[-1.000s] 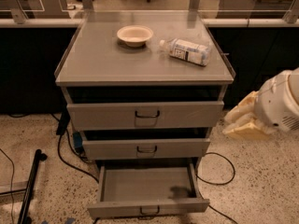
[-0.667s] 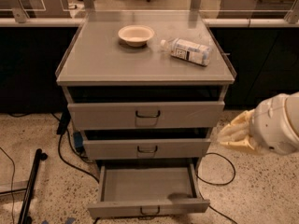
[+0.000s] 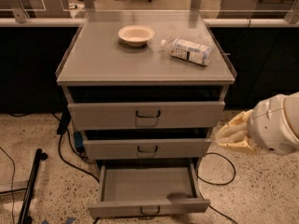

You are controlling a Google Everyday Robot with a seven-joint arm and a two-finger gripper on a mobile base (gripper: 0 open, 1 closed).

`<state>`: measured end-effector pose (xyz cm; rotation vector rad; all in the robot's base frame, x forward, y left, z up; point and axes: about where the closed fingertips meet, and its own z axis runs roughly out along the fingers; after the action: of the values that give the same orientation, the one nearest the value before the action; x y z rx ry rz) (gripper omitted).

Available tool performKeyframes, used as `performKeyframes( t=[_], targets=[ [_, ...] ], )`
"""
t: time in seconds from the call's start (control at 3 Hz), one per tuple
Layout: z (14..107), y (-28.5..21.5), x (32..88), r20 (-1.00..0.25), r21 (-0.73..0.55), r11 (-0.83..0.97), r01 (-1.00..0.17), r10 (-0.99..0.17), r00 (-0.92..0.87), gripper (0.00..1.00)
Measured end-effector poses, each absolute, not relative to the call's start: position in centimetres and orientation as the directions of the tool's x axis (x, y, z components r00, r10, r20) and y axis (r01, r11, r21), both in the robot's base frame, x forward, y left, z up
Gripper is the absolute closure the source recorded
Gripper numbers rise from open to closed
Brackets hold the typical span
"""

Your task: Close bottom drawer

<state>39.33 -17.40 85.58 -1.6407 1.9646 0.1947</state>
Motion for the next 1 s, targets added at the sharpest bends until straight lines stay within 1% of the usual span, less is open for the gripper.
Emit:
performKeyframes(
  t=[0.33,0.67,1.0],
  targets=[
    [85.6,-17.4,39.3,-0.505,-0.241,0.238,-0.941,-0.859,-0.088,0.32],
    [82.7,-17.6,38.8,-0.512,-0.24,0.234,-0.942,-0.855,-0.082,0.02],
    [77.7,-17.4,38.2,-0.531,-0.251,0.209,-0.945,-0.846,-0.046,0.0]
  ],
)
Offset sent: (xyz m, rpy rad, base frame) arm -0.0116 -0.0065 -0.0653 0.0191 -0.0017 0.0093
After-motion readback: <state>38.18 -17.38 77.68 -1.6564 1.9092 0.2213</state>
